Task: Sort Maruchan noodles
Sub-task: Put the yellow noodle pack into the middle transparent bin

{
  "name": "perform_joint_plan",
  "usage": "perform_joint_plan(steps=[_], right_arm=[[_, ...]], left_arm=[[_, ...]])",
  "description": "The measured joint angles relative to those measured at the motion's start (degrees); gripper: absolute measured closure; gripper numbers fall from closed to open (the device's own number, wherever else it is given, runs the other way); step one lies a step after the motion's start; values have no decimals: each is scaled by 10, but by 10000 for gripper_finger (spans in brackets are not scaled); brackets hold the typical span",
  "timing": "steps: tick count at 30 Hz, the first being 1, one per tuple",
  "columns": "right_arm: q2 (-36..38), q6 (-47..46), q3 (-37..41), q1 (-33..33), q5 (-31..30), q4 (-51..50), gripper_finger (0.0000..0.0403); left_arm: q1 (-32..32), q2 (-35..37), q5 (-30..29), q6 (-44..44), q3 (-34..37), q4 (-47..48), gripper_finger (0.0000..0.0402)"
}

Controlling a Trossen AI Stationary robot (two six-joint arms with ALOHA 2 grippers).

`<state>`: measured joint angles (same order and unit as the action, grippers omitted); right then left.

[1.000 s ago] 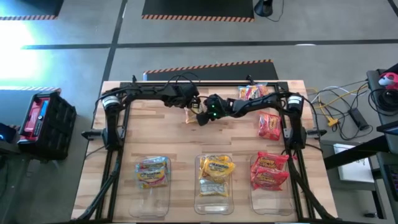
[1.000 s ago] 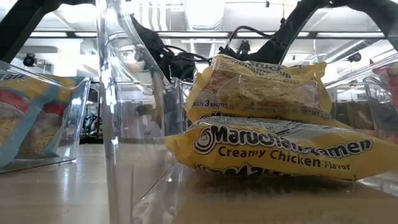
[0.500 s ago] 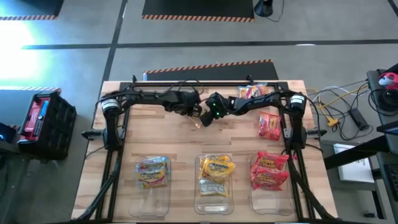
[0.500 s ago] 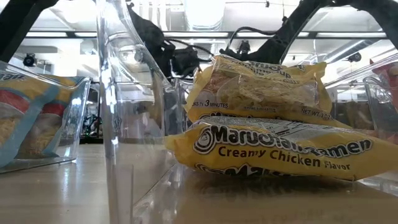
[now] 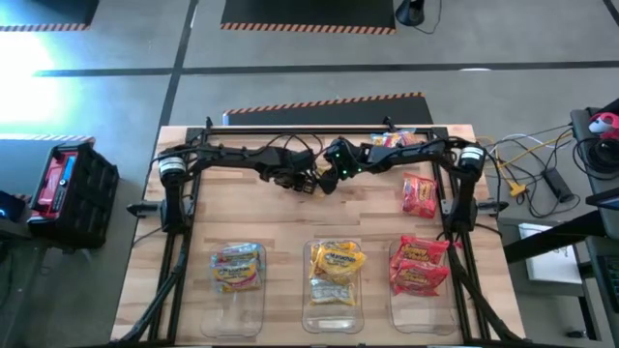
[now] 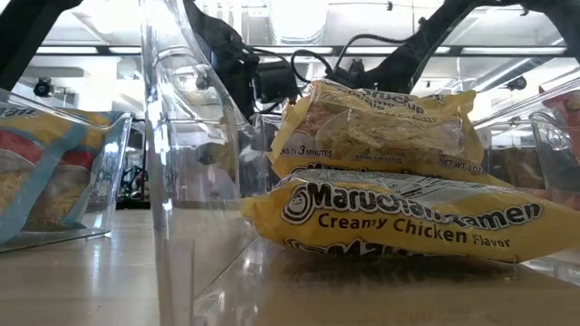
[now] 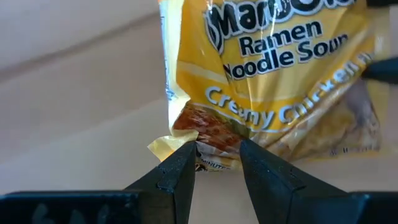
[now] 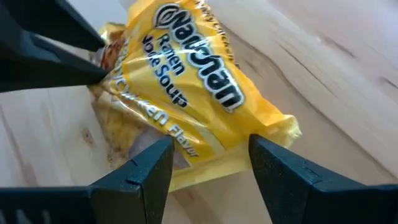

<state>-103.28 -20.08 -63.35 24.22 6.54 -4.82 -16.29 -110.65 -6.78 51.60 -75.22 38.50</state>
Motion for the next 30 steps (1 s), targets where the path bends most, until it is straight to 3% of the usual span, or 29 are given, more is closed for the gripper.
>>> perform_joint_plan(steps=[6, 12, 26, 30], right_arm=[[53, 2, 0, 2, 20, -100, 204], [101, -12, 1, 2, 25, -158, 204], [77, -164, 23, -77, 129, -57, 204], [70, -170, 23, -102, 142, -50, 204]], left_arm=[[3, 20, 58, -27, 2, 3, 286], [-4, 52, 43, -40, 2, -1, 286], [-32, 58, 4, -62, 1, -5, 286], [-42, 58, 3, -69, 2, -4, 286]])
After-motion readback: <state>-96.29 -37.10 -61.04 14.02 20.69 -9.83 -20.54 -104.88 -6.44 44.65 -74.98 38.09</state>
